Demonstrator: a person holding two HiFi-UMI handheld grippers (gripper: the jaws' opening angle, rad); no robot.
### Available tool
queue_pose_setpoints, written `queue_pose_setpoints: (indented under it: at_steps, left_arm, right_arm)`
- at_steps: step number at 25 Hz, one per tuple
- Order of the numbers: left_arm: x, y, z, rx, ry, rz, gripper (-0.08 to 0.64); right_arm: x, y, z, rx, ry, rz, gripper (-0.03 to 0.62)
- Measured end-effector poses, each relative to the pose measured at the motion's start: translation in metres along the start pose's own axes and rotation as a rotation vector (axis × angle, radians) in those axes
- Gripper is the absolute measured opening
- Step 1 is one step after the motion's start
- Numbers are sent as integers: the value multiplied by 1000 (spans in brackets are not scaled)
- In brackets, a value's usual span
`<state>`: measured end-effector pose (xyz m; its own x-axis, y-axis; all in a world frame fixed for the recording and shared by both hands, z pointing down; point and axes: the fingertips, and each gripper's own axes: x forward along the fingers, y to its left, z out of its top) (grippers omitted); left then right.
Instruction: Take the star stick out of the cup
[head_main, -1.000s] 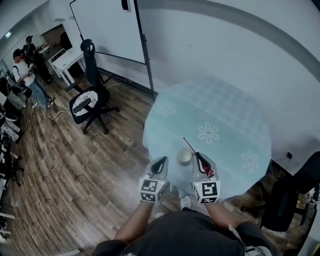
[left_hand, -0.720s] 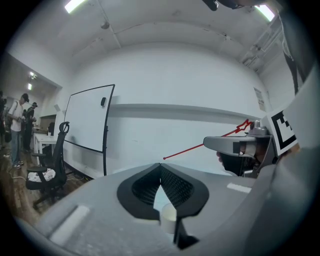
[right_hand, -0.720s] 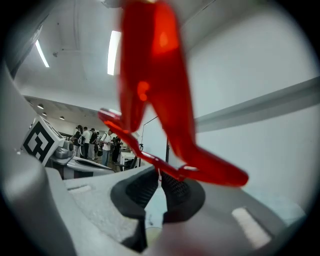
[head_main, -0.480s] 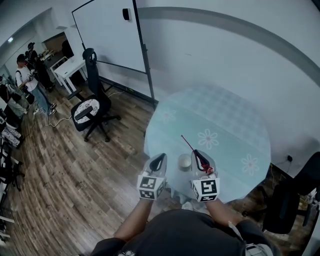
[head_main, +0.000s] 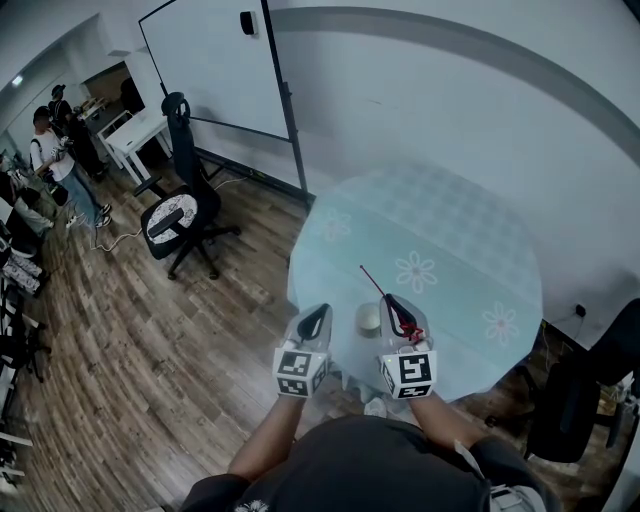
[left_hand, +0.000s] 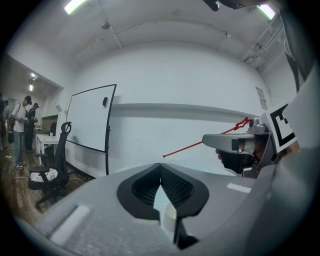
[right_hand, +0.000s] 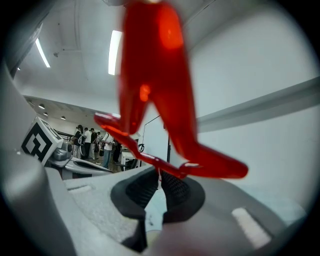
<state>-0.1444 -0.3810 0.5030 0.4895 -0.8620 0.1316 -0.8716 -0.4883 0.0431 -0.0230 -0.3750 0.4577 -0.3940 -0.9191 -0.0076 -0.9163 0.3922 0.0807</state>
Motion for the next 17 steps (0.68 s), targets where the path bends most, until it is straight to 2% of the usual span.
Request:
queue_pose_setpoints:
  at_steps: [17]
  left_arm:
    - [0, -11, -7, 14, 10, 5, 5]
  right_arm:
    - [-8, -8, -10, 7, 27, -3, 20]
